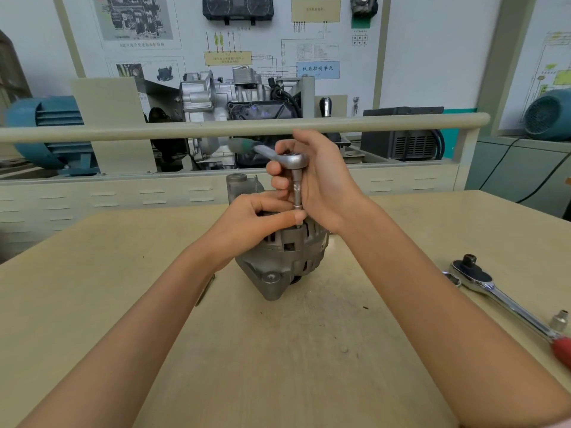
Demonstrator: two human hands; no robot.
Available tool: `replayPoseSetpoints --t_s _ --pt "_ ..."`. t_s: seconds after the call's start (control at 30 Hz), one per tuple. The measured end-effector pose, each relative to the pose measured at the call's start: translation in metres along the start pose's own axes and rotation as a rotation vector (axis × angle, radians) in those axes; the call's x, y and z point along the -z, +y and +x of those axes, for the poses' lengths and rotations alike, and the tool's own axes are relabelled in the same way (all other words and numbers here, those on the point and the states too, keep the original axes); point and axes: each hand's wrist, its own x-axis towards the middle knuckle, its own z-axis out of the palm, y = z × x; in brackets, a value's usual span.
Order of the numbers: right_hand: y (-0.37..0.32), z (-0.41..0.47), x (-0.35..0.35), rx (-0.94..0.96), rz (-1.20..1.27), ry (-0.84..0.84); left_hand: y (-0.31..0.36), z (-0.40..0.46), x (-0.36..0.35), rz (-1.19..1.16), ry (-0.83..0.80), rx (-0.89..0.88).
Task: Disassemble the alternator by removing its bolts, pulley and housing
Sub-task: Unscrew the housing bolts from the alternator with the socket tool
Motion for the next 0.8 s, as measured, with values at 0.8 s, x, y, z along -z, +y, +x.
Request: replayPoseSetpoints --t_s 0.8 --pt "0.0 0.003 0.002 0.001 0.085 0.052 -0.003 0.002 0.001 -0.006 -0.006 0.019"
